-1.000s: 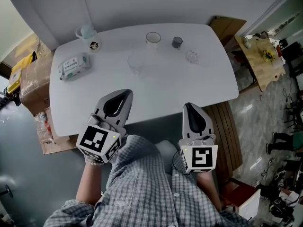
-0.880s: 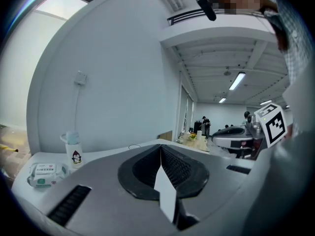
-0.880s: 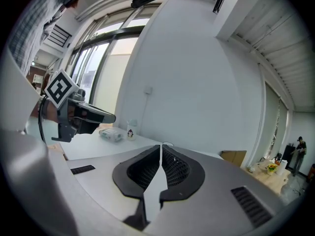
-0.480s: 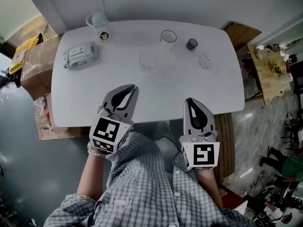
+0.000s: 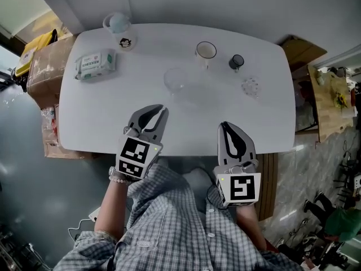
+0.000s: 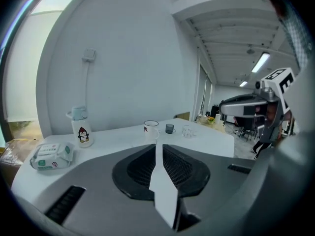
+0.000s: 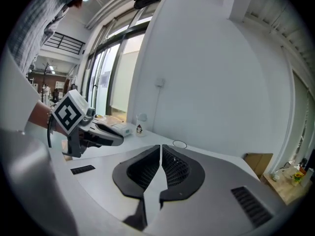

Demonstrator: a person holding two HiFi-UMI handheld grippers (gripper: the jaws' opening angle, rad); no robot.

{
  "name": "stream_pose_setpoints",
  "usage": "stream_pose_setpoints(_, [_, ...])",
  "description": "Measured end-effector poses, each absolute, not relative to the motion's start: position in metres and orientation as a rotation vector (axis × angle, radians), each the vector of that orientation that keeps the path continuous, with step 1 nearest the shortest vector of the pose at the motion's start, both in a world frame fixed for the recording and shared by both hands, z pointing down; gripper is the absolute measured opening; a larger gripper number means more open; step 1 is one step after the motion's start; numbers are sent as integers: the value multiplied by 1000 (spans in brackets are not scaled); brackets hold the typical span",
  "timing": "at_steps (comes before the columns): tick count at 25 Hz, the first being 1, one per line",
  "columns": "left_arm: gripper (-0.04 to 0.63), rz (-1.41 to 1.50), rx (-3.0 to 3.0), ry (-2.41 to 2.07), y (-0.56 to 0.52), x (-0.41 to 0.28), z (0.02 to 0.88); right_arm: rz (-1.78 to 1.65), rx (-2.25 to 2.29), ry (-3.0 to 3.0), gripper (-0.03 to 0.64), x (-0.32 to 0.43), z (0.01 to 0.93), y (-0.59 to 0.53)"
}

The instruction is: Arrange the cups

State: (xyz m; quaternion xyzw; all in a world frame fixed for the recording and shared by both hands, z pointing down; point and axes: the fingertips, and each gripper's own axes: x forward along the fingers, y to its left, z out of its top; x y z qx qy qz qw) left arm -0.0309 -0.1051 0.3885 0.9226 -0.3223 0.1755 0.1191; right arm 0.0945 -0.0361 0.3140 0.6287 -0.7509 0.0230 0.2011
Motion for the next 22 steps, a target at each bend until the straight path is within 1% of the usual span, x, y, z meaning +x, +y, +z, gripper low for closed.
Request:
stream_pose_setpoints(6, [63, 585, 2630, -984, -121, -17, 415, 79, 1684, -2124, 29, 114, 327, -57])
stream_pose_setpoints(22, [63, 667, 2412, -1264, -149, -3, 458, 140, 1540, -2222, 29, 157, 357, -95])
